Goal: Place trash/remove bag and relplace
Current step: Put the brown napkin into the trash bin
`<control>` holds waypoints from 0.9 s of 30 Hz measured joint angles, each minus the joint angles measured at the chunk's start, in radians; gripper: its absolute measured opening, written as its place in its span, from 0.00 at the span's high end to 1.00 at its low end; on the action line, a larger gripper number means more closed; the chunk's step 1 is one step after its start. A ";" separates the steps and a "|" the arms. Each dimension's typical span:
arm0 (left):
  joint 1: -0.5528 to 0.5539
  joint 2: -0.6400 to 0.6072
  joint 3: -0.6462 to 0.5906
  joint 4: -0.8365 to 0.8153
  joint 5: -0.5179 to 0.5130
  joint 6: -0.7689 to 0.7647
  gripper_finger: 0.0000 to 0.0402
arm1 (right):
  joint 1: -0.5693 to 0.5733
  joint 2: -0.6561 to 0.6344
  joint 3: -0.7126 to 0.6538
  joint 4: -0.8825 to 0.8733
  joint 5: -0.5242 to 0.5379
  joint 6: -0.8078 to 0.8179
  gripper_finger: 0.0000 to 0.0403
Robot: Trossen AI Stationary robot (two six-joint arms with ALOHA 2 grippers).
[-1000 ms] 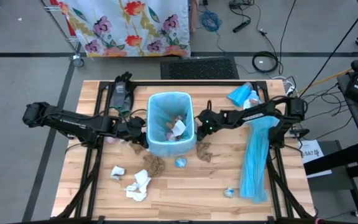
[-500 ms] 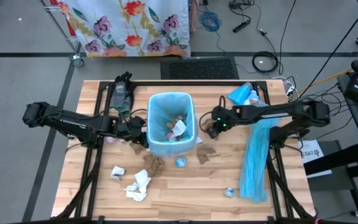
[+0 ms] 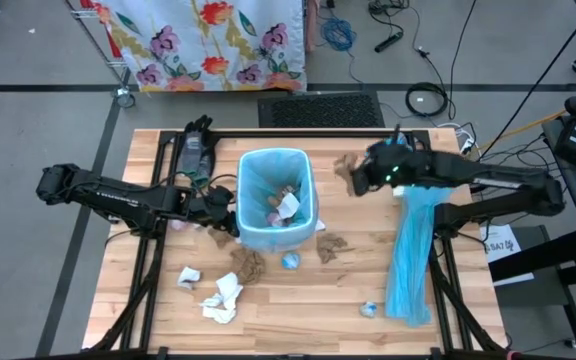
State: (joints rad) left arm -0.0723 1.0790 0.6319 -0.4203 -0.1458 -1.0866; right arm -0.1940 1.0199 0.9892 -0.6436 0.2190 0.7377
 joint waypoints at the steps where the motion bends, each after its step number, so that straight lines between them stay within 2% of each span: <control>1: 0.000 0.000 0.000 0.002 -0.001 0.000 0.78 | 0.000 -0.001 0.048 0.001 0.011 -0.024 1.00; 6: 0.000 0.000 0.000 0.002 -0.002 0.001 0.78 | 0.010 0.045 0.277 0.013 0.017 -0.144 1.00; 13: 0.000 0.000 0.000 0.002 -0.012 0.003 0.78 | 0.098 0.218 0.509 0.048 0.011 -0.279 1.00; 19: 0.000 0.000 0.000 0.002 -0.012 0.027 0.78 | 0.153 0.373 0.554 0.161 -0.066 -0.340 1.00; 23: 0.000 0.000 0.000 0.003 -0.012 0.027 0.78 | 0.157 0.439 0.555 0.188 -0.070 -0.342 0.99; 27: 0.000 0.000 0.000 0.010 -0.011 0.029 0.78 | 0.156 0.483 0.554 0.190 -0.072 -0.287 0.93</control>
State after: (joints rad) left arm -0.0723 1.0794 0.6319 -0.4107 -0.1565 -1.0579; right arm -0.0380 1.5030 1.5436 -0.4538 0.1468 0.4505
